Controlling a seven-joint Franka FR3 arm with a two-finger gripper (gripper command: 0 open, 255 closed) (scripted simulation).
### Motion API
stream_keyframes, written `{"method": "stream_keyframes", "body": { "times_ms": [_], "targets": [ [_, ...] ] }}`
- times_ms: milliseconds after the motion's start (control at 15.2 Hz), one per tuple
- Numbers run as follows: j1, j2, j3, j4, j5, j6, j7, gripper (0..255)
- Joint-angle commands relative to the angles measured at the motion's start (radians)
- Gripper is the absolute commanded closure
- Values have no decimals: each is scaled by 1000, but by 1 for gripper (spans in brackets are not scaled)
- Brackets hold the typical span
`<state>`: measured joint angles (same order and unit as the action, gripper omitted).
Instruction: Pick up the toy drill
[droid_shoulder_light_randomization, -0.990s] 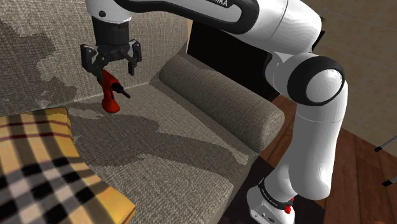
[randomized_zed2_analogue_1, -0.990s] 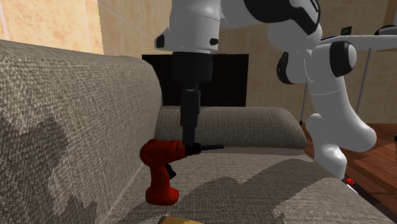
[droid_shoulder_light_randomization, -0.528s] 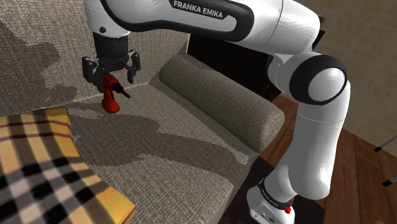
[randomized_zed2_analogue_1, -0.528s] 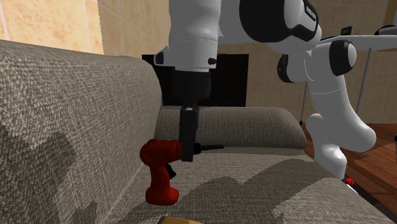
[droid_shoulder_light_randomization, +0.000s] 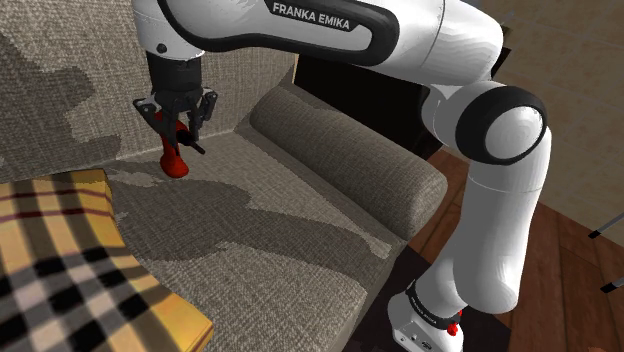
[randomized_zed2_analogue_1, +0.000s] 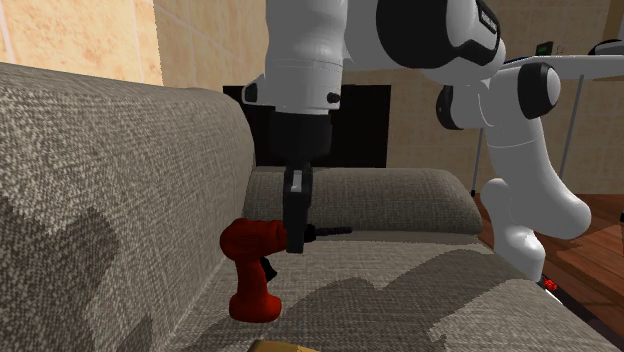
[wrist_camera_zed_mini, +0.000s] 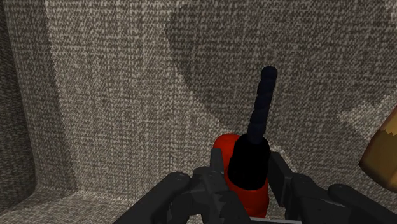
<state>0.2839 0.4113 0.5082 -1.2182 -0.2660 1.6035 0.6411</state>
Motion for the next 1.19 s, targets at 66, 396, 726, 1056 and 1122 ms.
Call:
{"method": "stream_keyframes", "body": {
  "times_ms": [66,396,726,1056,1122],
  "targets": [
    [0,-1,0,-3,1,1,1,255],
    [24,27,-1,109,-12,-83,-4,255],
    [61,73,-5,251,-34,-180,-12,255],
    [128,155,-19,466,-74,-308,-26,255],
    [131,159,-20,475,-75,-313,-27,255]
  ]
}}
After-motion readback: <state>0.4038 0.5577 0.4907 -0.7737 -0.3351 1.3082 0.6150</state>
